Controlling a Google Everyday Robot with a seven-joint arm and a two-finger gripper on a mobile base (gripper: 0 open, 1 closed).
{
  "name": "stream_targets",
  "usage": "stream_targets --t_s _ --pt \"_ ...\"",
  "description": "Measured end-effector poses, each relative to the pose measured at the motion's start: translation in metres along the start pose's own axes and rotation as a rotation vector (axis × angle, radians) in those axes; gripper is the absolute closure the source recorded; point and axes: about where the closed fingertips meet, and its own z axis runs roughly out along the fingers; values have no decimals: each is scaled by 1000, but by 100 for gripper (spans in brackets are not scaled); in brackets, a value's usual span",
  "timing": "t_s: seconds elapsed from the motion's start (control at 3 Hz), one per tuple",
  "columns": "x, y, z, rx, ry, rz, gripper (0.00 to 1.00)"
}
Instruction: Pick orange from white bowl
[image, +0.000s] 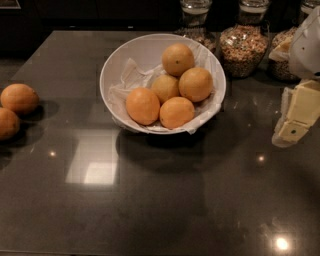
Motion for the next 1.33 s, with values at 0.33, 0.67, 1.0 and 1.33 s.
stream_targets --t_s 0.33,0.67,1.0,1.33 --pt "-8 0 3 14 -10 1 0" --pt "-38 -4 13 57 -65 15 0" --pt "-76 -25 18 145 -145 34 0" --pt "-103 -50 29 205 -206 24 0"
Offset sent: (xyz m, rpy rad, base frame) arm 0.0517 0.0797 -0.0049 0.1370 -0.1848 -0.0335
